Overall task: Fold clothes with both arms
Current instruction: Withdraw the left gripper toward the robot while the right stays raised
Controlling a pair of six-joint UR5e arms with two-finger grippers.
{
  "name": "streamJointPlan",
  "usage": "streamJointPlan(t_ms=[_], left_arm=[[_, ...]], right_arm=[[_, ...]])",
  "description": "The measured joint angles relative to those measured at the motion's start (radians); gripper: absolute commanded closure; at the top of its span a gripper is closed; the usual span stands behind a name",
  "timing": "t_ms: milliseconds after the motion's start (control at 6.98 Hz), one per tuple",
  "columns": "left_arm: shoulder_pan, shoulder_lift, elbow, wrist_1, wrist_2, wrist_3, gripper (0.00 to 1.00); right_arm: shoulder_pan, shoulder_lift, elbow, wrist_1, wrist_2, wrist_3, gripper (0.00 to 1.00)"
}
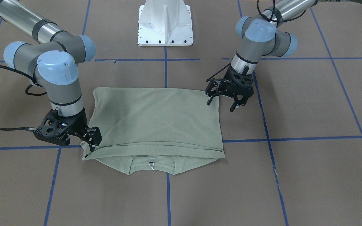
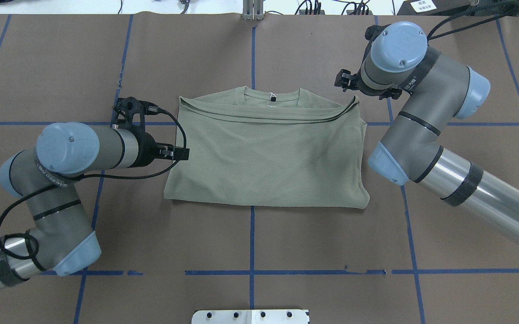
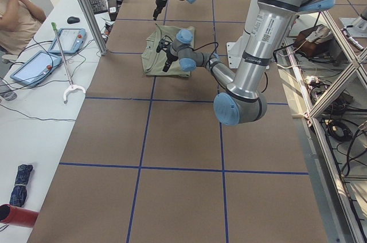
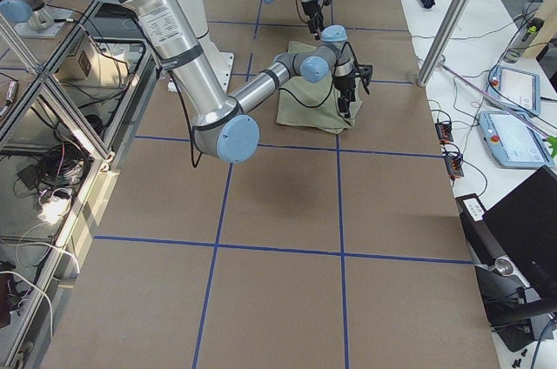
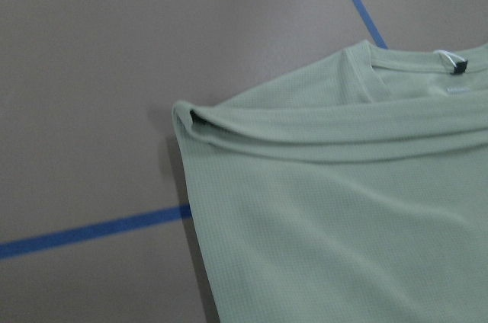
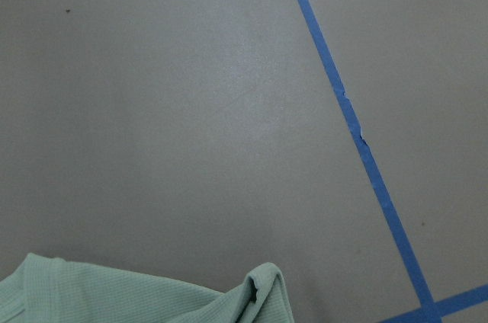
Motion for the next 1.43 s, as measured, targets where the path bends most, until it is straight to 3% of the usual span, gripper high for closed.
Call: streamJointPlan(t_ms=[286,430,573,716,1432], left_arm=[[0.088,0.085,-0.009,-0.104,0.065,-0.135,0.36],[0.12,0.104,-0.008,-0.128,0.094,-0.179,0.57],[0.138,0.11,-0.006,-0.138,0.106,-0.209,0.91],[0.147,0.109,-0.006,-0.142,0.111,-0.237,1.0],[0.15,0.123,-0.036,-0.14,0.113,-0.239,1.0]], right_arm=[[-0.001,0.0,0.003,0.001,0.0,0.0,0.0],[-0.002,0.001,0.004,0.001,0.0,0.0,0.0],[-0.002,0.002,0.004,0.001,0.0,-0.001,0.0],[-0.002,0.002,0.004,0.001,0.0,-0.001,0.0],[-0.006,0.002,0.003,0.0,-0.002,-0.001,0.0]])
